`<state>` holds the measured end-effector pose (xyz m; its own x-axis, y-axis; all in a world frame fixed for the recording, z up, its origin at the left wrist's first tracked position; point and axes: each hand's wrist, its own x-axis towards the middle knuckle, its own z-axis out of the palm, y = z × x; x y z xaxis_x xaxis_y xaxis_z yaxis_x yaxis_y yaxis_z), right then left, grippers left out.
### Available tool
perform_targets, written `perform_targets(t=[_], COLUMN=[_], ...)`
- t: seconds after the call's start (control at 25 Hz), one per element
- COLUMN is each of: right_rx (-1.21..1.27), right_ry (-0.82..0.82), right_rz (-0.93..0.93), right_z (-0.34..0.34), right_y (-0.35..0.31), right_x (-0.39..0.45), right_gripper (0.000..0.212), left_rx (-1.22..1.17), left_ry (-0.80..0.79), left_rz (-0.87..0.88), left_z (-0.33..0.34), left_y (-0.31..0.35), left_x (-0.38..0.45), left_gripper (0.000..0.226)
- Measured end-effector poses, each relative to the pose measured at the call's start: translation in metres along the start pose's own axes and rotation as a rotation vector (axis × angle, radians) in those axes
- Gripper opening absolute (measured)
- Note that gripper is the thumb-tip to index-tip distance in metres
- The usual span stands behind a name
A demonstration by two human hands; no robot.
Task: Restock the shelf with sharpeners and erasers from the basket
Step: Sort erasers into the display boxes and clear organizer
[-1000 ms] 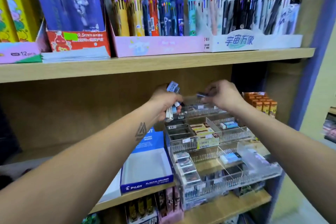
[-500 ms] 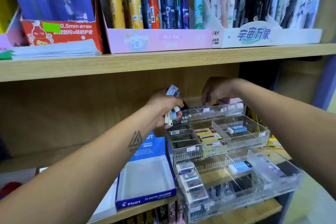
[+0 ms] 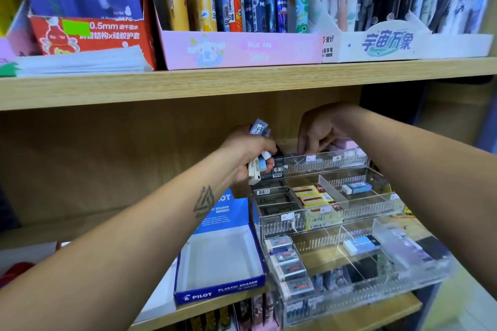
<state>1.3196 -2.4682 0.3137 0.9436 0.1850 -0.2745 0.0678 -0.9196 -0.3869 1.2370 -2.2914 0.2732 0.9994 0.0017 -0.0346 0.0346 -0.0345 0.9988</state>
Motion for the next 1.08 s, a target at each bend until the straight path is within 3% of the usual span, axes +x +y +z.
perform_targets(t=[0.44,0.56,0.64,0.72,0.76,0.84,1.08], right_rx=[-0.168,-0.257,0.157,0.722,0.857,0.873,0.863], right_ry=[0.087,0.322,0.413,0.216,0.122,0.065,0.192], right_rz=[-0.051,-0.156,-0.289,-0.447,-0.497,-0.556,-0.552], right_z=[0.028,0.03,0.034,0.043,0.048,0.059,0.077], right_y=[-0.008,-0.011,-0.011,-0.012,-0.011,-0.012,-0.013], right_x=[-0.014,-0.031,-0.045,-0.067,-0.077,-0.09,-0.105], right_gripper=[0.033,0.019,0.022,0.033,0.036,0.027,0.017], left_rx=[-0.034,-0.102,-0.139,-0.129,-0.109,-0.049,-0.002], left_ry=[0.002,-0.048,-0.12,-0.169,-0.189,-0.238,-0.32], left_rz=[0.012,0.019,0.011,-0.016,-0.031,-0.055,-0.114], left_z=[-0.001,-0.007,-0.009,-0.01,-0.011,-0.012,-0.011], left_y=[-0.001,-0.002,-0.003,-0.006,-0.007,-0.011,-0.022], left_x=[-0.004,-0.013,-0.023,-0.034,-0.04,-0.05,-0.071], left_gripper=[0.026,0.029,0.023,0.026,0.028,0.031,0.032])
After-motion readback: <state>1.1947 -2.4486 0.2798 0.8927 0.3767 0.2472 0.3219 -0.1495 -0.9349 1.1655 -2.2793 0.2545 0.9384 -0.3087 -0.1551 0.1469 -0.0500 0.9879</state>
